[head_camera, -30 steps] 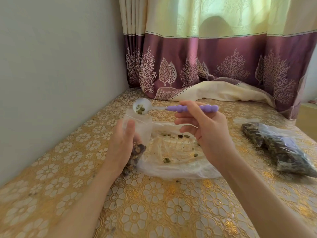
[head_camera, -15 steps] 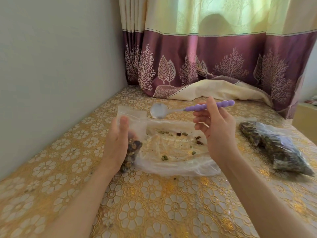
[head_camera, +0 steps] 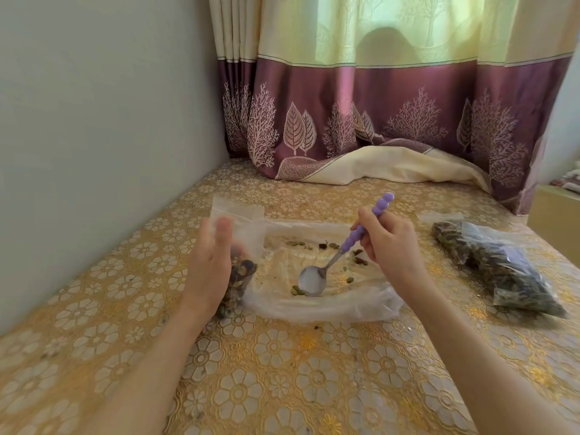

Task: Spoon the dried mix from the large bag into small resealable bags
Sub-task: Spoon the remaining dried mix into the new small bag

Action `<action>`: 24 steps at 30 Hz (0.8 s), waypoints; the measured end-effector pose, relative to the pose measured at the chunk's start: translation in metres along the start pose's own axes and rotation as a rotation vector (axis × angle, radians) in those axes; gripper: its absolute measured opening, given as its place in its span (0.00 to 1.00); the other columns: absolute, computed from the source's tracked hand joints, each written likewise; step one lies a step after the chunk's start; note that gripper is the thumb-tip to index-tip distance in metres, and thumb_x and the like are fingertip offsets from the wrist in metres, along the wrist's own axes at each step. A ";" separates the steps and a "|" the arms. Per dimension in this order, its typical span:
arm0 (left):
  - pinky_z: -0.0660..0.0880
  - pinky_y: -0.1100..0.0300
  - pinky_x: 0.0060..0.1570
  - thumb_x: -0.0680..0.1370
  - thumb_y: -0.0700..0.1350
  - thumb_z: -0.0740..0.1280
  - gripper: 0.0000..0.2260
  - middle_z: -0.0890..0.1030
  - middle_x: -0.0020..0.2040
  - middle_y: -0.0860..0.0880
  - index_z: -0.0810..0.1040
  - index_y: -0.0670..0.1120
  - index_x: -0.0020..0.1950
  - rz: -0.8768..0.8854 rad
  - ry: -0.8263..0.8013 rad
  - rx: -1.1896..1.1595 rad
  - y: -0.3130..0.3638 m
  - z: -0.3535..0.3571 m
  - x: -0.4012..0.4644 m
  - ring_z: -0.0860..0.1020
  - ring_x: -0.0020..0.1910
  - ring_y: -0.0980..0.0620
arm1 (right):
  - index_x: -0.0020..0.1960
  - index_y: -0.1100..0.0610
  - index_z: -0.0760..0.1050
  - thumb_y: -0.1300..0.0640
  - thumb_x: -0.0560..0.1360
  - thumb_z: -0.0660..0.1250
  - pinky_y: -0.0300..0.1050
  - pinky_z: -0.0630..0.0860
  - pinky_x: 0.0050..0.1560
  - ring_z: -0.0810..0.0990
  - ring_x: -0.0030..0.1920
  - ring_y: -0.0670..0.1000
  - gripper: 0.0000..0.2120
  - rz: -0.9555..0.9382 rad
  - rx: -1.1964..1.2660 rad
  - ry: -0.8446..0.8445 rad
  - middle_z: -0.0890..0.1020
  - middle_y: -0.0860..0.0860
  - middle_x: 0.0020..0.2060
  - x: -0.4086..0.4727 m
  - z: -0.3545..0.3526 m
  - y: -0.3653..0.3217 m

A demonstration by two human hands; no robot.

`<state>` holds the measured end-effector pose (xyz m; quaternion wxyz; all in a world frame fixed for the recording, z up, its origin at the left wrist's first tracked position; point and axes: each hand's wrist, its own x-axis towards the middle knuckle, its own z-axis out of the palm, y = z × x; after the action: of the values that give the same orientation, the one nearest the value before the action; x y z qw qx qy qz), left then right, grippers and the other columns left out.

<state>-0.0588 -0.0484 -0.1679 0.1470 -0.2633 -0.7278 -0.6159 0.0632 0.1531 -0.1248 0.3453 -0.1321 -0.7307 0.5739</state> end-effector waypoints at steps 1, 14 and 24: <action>0.67 0.79 0.36 0.73 0.68 0.47 0.26 0.76 0.38 0.49 0.71 0.50 0.50 -0.001 0.006 0.008 0.000 0.000 0.000 0.73 0.33 0.65 | 0.33 0.60 0.75 0.57 0.80 0.59 0.34 0.60 0.22 0.65 0.23 0.46 0.19 0.009 0.007 -0.008 0.82 0.54 0.26 0.000 0.000 0.000; 0.67 0.78 0.36 0.75 0.66 0.48 0.19 0.77 0.37 0.55 0.71 0.56 0.48 -0.011 0.009 0.018 0.004 0.001 -0.001 0.76 0.36 0.67 | 0.28 0.60 0.79 0.55 0.81 0.58 0.34 0.65 0.21 0.70 0.22 0.44 0.25 0.382 0.039 -0.160 0.84 0.58 0.31 0.001 0.009 0.007; 0.68 0.77 0.38 0.66 0.77 0.50 0.30 0.78 0.33 0.59 0.70 0.53 0.47 0.064 -0.130 0.041 0.016 0.002 -0.006 0.75 0.31 0.64 | 0.28 0.61 0.78 0.57 0.80 0.59 0.33 0.67 0.20 0.71 0.22 0.44 0.24 0.330 0.327 0.082 0.83 0.57 0.31 0.008 -0.007 -0.019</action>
<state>-0.0443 -0.0465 -0.1584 0.1243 -0.3230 -0.7394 -0.5776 0.0658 0.1572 -0.1033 0.2929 -0.2153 -0.5821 0.7273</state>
